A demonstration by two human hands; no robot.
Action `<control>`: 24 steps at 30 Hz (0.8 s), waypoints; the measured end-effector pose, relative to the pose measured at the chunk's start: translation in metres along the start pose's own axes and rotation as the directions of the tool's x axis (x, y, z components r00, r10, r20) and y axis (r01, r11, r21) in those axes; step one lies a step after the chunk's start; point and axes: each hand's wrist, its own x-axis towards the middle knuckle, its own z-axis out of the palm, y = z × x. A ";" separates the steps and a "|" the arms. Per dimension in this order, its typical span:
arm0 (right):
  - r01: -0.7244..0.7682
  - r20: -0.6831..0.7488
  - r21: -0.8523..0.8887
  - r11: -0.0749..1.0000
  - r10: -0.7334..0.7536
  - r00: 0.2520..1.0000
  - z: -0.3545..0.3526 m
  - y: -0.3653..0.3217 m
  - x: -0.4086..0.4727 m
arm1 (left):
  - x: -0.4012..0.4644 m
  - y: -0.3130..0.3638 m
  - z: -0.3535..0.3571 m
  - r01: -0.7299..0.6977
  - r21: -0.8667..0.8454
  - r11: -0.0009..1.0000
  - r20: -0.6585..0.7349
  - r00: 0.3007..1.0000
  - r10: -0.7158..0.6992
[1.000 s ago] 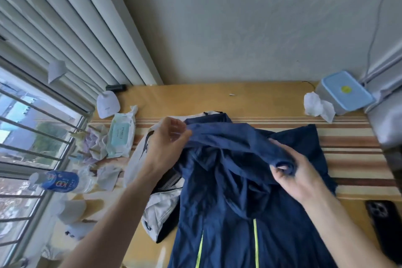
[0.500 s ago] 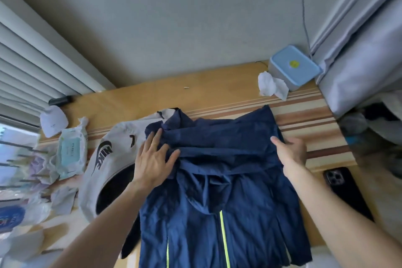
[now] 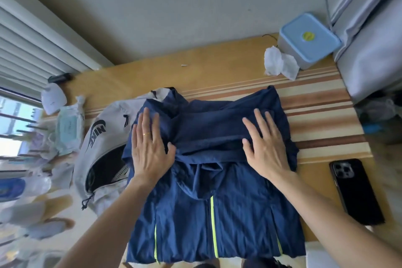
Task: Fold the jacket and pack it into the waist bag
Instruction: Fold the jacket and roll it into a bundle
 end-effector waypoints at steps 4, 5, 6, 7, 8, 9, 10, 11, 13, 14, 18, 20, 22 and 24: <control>0.121 0.257 0.002 0.993 -0.117 0.959 0.015 -0.015 -0.010 | -0.011 0.001 0.010 -0.123 0.113 0.986 0.147 0.983 0.106; 0.056 0.345 -0.058 0.997 -0.033 0.938 0.022 -0.010 -0.011 | -0.011 -0.001 0.013 -0.013 0.145 0.989 0.255 0.967 -0.025; 0.013 0.395 -0.114 0.993 0.033 0.918 0.026 -0.004 -0.012 | -0.012 -0.004 0.016 0.091 0.165 0.982 0.315 0.939 -0.140; -0.009 0.406 -0.142 0.990 0.067 0.911 0.028 0.000 -0.015 | -0.016 -0.005 0.017 0.143 0.156 0.977 0.316 0.930 -0.186; -0.022 0.387 -0.146 0.989 0.078 0.919 0.027 0.001 -0.019 | -0.021 -0.005 0.017 0.128 0.131 0.983 0.276 0.948 -0.160; -0.028 0.345 -0.137 0.990 0.074 0.936 0.023 -0.001 -0.026 | -0.030 -0.004 0.014 0.064 0.098 0.993 0.214 0.973 -0.084; -0.021 0.288 -0.124 0.992 0.057 0.956 0.019 -0.006 -0.037 | -0.042 -0.002 0.012 -0.019 0.072 0.997 0.160 0.987 0.008; -0.004 0.228 -0.113 0.994 0.030 0.973 0.016 -0.012 -0.052 | -0.057 0.000 0.011 -0.100 0.058 0.993 0.123 0.988 0.092; 0.028 0.177 -0.097 0.995 -0.010 0.984 0.015 -0.026 -0.092 | -0.095 -0.003 0.015 -0.199 0.054 0.979 0.110 0.975 0.192; 0.033 0.188 -0.107 0.994 -0.013 0.982 0.017 -0.031 -0.115 | -0.116 -0.007 0.018 -0.210 0.057 0.976 0.125 0.971 0.202; -0.058 0.251 -0.200 0.978 0.108 0.962 0.033 -0.041 -0.213 | -0.207 -0.039 0.038 -0.161 0.038 0.986 0.197 0.969 0.151; -0.127 0.198 -0.220 0.967 0.171 0.965 0.036 -0.040 -0.255 | -0.246 -0.057 0.047 -0.136 0.019 0.991 0.228 0.965 0.128; -0.191 0.088 -0.218 0.957 0.214 0.973 0.033 -0.038 -0.288 | -0.276 -0.074 0.051 -0.077 0.010 0.997 0.275 0.959 0.072; -0.276 -0.020 -0.201 0.940 0.278 0.961 0.029 -0.035 -0.312 | -0.296 -0.087 0.055 0.008 0.008 1.000 0.293 0.956 -0.010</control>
